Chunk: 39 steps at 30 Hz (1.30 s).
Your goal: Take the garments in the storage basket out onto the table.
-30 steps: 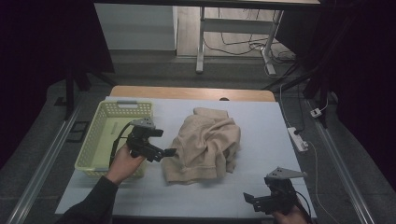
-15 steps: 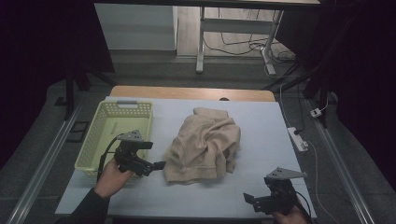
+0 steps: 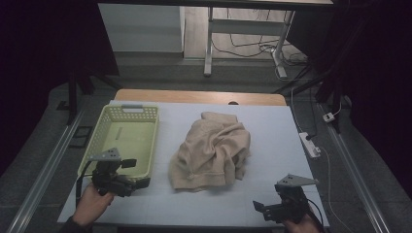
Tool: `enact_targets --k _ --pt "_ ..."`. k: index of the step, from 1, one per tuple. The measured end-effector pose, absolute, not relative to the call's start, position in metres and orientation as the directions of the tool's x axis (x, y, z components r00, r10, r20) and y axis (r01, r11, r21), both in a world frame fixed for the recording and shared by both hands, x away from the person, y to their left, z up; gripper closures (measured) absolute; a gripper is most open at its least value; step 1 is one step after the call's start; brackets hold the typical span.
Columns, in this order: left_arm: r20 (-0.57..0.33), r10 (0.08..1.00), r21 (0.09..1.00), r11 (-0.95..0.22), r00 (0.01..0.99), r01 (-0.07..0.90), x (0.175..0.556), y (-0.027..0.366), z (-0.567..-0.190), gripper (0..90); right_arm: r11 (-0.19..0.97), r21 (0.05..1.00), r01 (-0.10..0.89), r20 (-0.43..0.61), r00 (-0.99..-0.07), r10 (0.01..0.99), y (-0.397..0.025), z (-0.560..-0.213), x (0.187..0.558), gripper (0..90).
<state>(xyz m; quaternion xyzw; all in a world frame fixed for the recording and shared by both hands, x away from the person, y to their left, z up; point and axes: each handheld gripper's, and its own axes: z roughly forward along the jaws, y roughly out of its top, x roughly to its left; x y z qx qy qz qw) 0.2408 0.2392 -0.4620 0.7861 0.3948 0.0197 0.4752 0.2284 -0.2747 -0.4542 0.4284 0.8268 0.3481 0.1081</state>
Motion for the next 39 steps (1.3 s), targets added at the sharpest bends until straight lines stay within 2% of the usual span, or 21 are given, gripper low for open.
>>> enact_targets --k 15,39 --pt "-0.398 0.691 0.757 -0.125 0.604 0.642 0.202 0.284 -0.476 0.0 0.397 0.666 0.631 0.112 -0.611 0.784 -0.274 -0.454 0.228 1.2" --pt "-0.265 0.829 0.712 -0.176 0.493 0.68 0.167 0.303 -0.476 0.0 0.406 0.662 0.63 0.103 -0.613 0.783 -0.273 -0.454 0.228 1.2"
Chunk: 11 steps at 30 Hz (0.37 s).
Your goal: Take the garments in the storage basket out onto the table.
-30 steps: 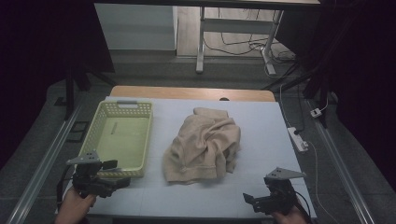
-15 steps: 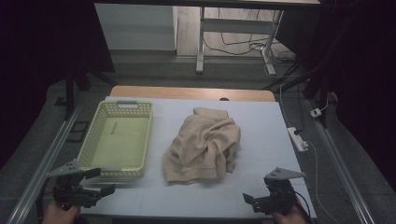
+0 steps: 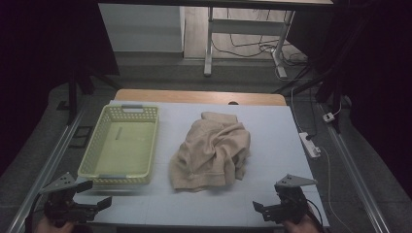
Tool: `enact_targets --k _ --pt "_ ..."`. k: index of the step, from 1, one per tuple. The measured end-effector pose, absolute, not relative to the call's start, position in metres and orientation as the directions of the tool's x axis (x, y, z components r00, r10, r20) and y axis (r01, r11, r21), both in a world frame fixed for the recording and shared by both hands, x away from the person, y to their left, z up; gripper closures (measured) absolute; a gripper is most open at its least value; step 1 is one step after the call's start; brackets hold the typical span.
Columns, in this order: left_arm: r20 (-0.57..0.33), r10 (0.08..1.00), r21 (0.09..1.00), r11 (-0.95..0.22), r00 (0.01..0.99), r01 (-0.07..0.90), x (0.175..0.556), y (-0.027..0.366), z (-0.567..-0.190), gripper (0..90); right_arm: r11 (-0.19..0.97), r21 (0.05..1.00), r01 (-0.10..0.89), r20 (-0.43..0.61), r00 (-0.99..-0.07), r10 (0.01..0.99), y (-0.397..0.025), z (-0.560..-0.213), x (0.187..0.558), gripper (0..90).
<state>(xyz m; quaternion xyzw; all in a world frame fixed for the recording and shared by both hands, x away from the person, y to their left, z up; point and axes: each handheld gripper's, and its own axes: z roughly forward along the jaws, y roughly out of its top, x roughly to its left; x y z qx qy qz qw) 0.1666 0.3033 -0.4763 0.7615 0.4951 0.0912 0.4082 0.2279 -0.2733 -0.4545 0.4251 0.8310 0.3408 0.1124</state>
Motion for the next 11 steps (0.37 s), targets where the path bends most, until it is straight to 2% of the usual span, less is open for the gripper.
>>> enact_targets --k 11 --pt "-0.235 0.839 0.665 -0.23 0.491 0.711 0.1647 0.2984 -0.4774 0.0 0.414 0.656 0.632 0.094 -0.612 0.785 -0.2725 -0.455 0.2274 1.3"
